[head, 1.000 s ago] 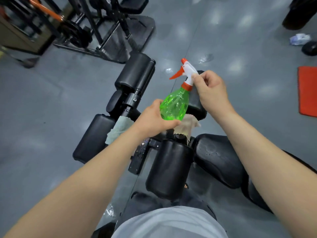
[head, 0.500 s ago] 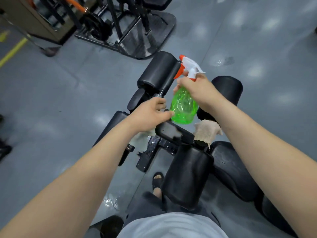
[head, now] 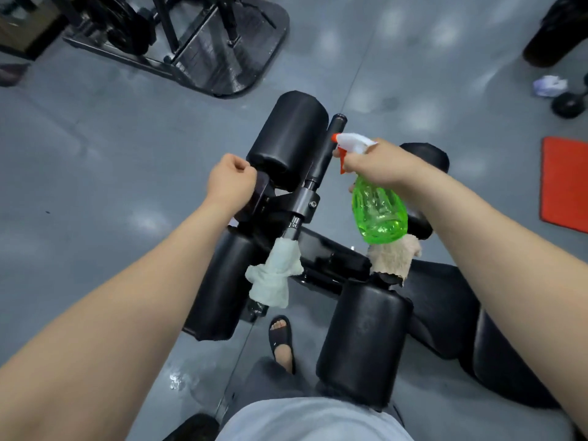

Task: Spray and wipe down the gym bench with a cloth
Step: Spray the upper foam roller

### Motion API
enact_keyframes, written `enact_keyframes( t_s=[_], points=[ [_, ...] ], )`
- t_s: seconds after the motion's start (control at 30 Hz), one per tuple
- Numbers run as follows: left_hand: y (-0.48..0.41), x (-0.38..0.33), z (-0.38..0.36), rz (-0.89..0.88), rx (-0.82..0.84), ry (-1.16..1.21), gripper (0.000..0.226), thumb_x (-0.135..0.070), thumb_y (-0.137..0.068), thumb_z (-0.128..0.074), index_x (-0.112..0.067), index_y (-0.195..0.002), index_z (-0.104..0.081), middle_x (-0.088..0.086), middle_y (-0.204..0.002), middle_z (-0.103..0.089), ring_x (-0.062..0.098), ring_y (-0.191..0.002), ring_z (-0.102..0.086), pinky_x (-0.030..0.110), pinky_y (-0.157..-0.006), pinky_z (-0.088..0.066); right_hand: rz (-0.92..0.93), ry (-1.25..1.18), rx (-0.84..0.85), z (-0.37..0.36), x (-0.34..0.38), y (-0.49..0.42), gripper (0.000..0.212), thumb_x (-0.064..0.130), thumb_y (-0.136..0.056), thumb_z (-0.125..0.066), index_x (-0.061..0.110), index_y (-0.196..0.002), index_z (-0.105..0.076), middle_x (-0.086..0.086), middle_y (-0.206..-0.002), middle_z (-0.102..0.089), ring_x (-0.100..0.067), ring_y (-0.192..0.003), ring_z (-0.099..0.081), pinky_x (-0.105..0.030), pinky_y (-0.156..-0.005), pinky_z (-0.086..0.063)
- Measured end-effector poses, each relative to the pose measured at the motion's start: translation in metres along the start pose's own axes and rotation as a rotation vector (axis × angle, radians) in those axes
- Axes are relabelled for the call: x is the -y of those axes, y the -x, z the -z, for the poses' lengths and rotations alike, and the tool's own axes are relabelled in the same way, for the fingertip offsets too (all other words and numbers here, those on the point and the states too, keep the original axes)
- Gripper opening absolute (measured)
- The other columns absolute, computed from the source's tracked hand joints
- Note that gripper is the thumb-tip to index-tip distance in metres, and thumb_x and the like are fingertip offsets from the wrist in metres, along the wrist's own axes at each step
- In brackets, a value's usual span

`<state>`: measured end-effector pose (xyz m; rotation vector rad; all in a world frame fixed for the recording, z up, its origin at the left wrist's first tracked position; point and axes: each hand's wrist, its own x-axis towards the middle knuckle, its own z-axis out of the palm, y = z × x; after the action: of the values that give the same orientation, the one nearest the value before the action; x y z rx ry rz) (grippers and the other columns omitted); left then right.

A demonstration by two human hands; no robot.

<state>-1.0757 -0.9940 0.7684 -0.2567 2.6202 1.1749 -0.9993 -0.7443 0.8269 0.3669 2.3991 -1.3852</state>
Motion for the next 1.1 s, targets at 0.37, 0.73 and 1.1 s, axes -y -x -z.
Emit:
enact_keyframes(
  t_s=[0.37, 0.73, 1.1],
  points=[
    [-0.035, 0.010, -0.051, -0.093, -0.062, -0.031, 0.032, -0.024, -0.099, -0.045, -0.008, -0.126, -0.049, 0.009, -0.133, -0.045, 0.030, -0.125, -0.040, 0.033, -0.093, -0.033, -0.119, 0.087, -0.083, 0.015, 0.027, -0.047, 0.049, 0.018, -0.091, -0.048, 0.042, -0.132, -0.059, 0.001, -0.103, -0.073, -0.017, -0.077, -0.068, -0.024, -0.063, -0.058],
    [-0.030, 0.013, -0.062, -0.121, -0.138, -0.154, 0.056, -0.053, -0.090, -0.054, -0.018, -0.133, -0.045, -0.002, -0.135, -0.043, 0.021, -0.124, -0.047, 0.041, -0.096, -0.044, -0.143, 0.279, -0.077, 0.025, 0.035, -0.048, 0.053, 0.025, -0.093, -0.045, 0.048, -0.141, -0.050, 0.008, -0.116, -0.066, -0.019, -0.084, -0.072, -0.024, -0.074, -0.050],
    [-0.034, 0.013, -0.064, -0.060, -0.233, -0.102, 0.038, -0.042, -0.102, -0.046, -0.013, -0.127, -0.049, 0.005, -0.133, -0.049, 0.028, -0.118, -0.052, 0.038, -0.085, -0.039, -0.109, 0.348, 0.001, 0.014, 0.058, -0.049, 0.054, 0.024, -0.094, -0.047, 0.045, -0.143, -0.049, 0.008, -0.124, -0.067, -0.017, -0.094, -0.067, -0.029, -0.094, -0.053]
  ],
)
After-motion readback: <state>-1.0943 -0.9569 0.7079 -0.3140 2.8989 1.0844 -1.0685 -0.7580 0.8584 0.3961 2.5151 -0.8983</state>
